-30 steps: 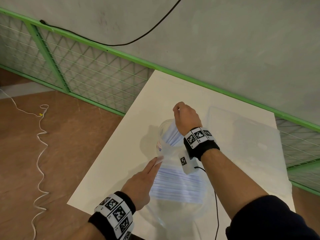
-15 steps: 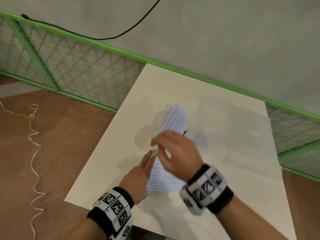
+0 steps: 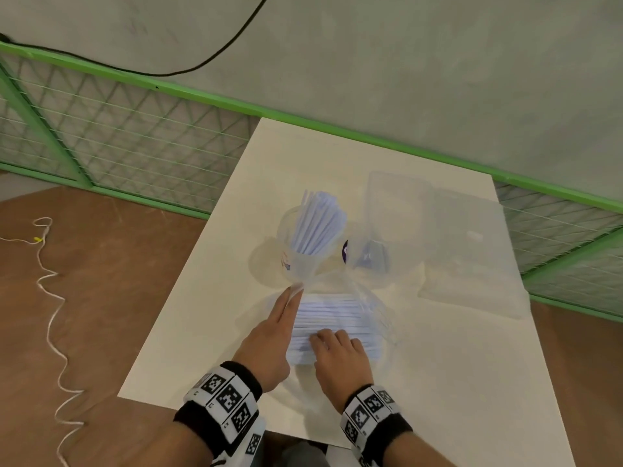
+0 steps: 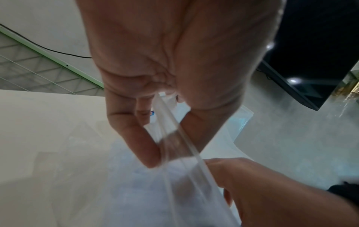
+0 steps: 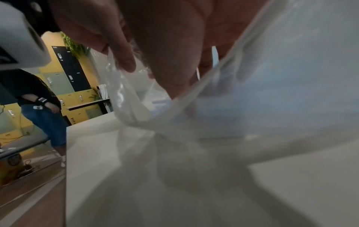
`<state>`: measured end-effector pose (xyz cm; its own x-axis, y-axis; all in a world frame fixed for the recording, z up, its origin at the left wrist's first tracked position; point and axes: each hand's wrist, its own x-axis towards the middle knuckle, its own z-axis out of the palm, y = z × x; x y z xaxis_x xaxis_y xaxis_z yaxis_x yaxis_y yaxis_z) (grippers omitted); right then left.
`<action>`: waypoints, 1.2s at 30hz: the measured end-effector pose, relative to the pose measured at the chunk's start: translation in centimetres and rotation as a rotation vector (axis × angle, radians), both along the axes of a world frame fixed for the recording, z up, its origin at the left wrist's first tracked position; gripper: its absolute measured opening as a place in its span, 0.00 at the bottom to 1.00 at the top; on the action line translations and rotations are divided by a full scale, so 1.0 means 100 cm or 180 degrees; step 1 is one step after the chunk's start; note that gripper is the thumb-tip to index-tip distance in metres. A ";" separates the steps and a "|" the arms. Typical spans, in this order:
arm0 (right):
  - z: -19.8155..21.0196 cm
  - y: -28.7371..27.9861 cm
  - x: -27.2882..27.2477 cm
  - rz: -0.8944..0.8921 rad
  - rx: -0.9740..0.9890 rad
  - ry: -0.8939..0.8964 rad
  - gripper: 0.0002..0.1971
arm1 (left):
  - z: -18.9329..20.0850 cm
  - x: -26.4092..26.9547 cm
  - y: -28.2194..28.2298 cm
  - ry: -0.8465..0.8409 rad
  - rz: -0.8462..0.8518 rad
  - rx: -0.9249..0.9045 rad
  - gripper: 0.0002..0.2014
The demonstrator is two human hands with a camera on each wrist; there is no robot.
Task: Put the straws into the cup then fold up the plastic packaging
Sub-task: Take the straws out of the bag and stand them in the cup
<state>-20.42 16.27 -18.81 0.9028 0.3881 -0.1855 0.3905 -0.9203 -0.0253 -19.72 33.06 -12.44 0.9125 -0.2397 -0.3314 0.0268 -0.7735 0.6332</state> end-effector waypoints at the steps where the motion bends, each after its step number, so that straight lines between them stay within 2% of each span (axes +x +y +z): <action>1: -0.001 0.001 0.000 -0.0010 -0.0010 -0.0034 0.24 | -0.001 0.000 0.001 -0.0030 -0.0003 -0.0039 0.55; 7: -0.001 0.005 -0.001 0.0007 -0.0110 -0.0056 0.20 | -0.003 0.000 0.007 -0.0138 0.0011 -0.0158 0.54; 12: -0.003 0.005 -0.002 0.0037 -0.0050 -0.0053 0.21 | -0.002 -0.004 0.010 -0.0104 0.0085 -0.0128 0.55; 17: -0.001 0.008 0.000 0.0026 -0.0103 -0.0037 0.17 | -0.005 -0.006 0.012 -0.0074 0.0141 -0.0104 0.55; 27: 0.006 0.016 0.003 -0.0037 -0.0381 0.0411 0.12 | -0.008 -0.006 0.013 -0.0005 0.0205 -0.0064 0.56; 34: 0.009 0.018 0.007 0.0175 -0.0458 0.0425 0.13 | -0.010 -0.005 0.013 0.0009 0.0238 -0.0060 0.56; 36: 0.015 0.023 0.006 0.0124 -0.0527 0.0620 0.10 | -0.010 -0.004 0.013 -0.0003 0.0223 -0.0071 0.56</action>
<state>-19.78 18.55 -17.29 0.8287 0.3718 -0.4184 0.4282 -0.9025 0.0463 -20.13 34.39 -13.46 0.9276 -0.1826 -0.3259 0.0798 -0.7554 0.6504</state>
